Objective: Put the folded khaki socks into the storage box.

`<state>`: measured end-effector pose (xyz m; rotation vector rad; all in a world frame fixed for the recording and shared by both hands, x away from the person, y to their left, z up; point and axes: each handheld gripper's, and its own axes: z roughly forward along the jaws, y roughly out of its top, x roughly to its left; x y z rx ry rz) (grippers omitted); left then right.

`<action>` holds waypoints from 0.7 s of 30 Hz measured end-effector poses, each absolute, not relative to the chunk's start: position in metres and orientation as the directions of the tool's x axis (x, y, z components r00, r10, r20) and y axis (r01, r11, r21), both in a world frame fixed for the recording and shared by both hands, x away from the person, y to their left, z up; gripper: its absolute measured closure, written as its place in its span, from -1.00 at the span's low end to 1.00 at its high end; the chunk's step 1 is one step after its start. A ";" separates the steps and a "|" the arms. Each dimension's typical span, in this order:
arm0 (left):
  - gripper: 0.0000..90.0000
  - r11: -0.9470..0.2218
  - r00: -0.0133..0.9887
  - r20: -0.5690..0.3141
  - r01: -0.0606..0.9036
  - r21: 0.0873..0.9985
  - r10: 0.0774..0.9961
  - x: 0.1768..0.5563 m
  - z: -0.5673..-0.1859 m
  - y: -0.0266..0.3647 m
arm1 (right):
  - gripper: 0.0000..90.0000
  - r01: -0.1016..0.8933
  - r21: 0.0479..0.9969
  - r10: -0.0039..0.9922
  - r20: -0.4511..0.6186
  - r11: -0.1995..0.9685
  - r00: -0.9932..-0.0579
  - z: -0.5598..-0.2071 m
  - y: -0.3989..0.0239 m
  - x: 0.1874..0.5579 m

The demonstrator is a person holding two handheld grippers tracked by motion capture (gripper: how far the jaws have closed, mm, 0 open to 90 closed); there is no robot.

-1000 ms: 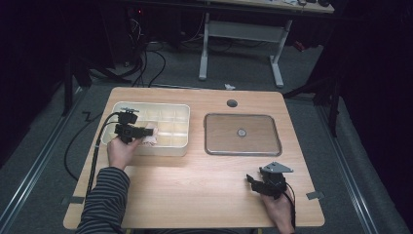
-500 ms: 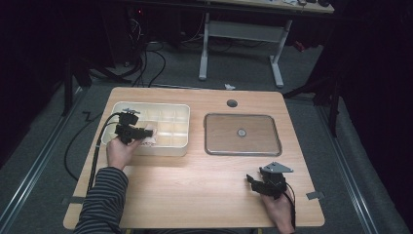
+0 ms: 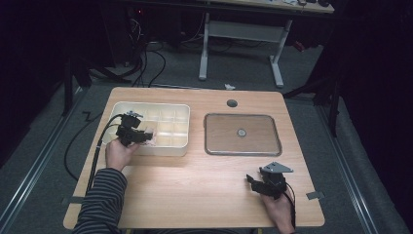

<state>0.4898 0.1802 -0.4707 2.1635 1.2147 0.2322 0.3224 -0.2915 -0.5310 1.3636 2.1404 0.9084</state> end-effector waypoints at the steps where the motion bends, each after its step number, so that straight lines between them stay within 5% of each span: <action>1: 0.61 -0.376 0.559 -0.142 0.702 0.605 0.817 0.489 -0.471 0.180 | -0.19 0.620 0.727 0.910 -0.017 0.296 -0.415 -0.531 -0.291 0.322; 21: 0.62 -0.469 0.585 -0.031 0.679 0.565 0.810 0.484 -0.473 0.169 | -0.21 0.620 0.726 0.909 -0.016 0.298 -0.417 -0.531 -0.291 0.322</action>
